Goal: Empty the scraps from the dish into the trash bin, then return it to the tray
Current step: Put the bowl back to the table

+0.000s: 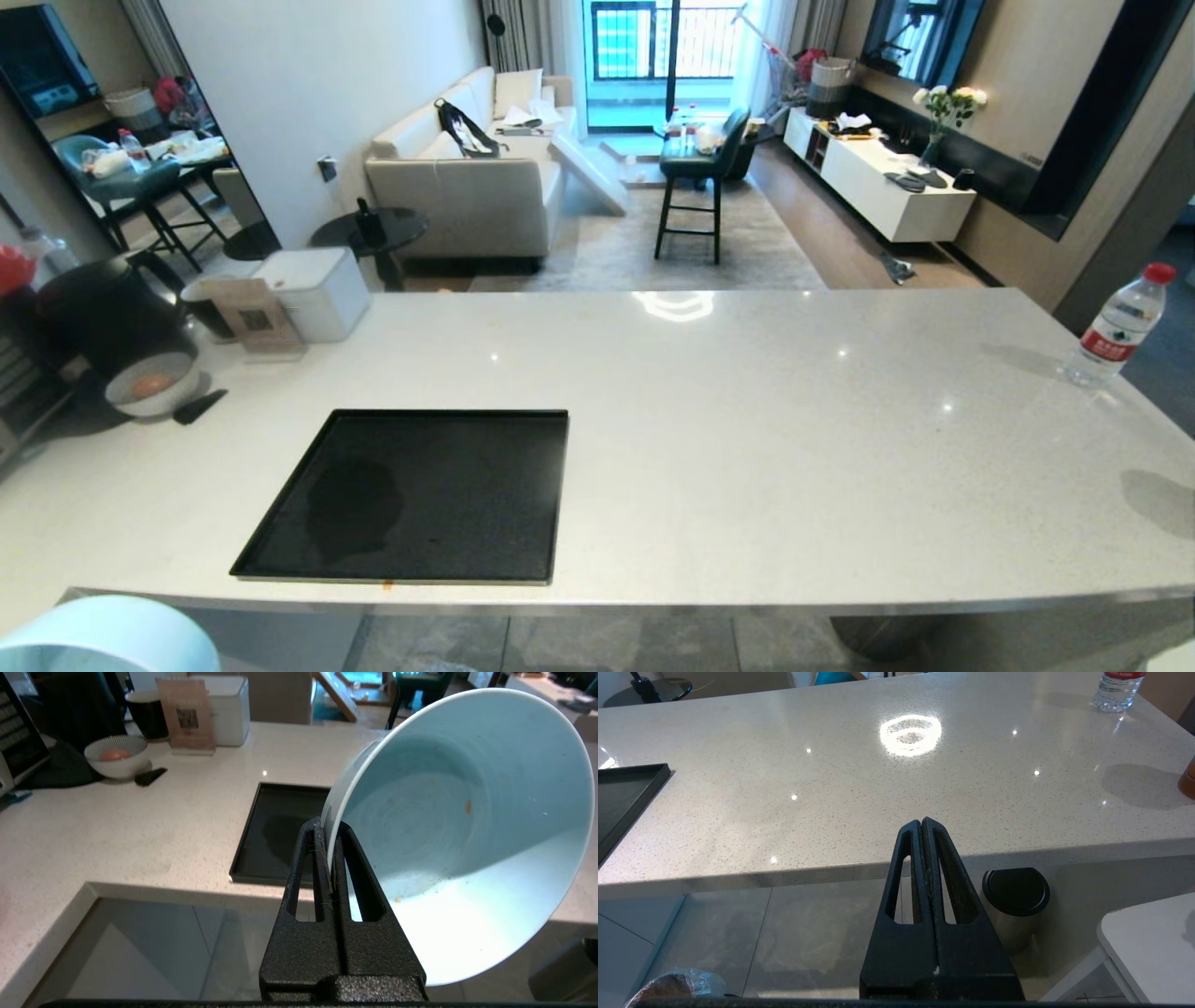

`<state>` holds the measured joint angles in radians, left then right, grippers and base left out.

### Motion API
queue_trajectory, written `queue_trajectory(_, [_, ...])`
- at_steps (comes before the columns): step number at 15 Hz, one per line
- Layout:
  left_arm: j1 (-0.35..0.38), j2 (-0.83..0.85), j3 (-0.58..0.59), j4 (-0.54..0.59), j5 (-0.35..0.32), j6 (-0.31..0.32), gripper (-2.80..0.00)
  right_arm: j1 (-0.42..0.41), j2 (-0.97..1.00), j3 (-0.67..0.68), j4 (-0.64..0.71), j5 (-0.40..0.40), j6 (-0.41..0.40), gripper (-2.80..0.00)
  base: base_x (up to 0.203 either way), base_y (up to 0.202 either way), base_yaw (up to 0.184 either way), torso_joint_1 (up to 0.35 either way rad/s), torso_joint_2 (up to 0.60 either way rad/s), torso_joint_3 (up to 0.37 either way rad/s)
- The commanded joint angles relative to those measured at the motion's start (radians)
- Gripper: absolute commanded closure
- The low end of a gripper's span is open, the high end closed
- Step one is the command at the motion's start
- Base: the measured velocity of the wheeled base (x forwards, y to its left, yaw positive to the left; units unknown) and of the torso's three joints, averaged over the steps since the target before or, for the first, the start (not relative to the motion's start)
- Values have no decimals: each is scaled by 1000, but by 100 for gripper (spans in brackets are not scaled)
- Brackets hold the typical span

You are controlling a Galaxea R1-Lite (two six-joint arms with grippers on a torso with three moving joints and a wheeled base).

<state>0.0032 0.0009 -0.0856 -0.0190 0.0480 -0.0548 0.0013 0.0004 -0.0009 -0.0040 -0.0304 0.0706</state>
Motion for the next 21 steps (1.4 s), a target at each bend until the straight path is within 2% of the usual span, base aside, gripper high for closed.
queue_trajectory(1, [0,1,-68,31,1,-1,0,0,0,1,-1,0,0,0,0,0,0,0,0,0])
queue_trajectory(5, [0,25,-202,230,-1,1,0,0,0,-1,-1,0,1,0,0,0,0,0,0,0])
queue_trajectory(8, [0,108,-242,237,-3,3,0,0,0,1,-1,0,1,0,0,0,0,0,0,0])
queue_trajectory(16, [0,514,-381,237,-3,25,0,0,0,0,-1,0,0,0,0,0,0,0,0,0])
queue_trajectory(18, [-20,630,-405,236,1,25,0,0,0,-1,-1,0,0,0,0,0,0,0,0,0])
queue_trajectory(19, [-41,691,-413,235,21,25,0,0,0,-1,-1,0,0,0,0,0,0,0,0,0])
queue_trajectory(21, [-73,775,-419,234,118,22,0,0,0,-1,-1,0,0,0,0,0,0,0,0,0])
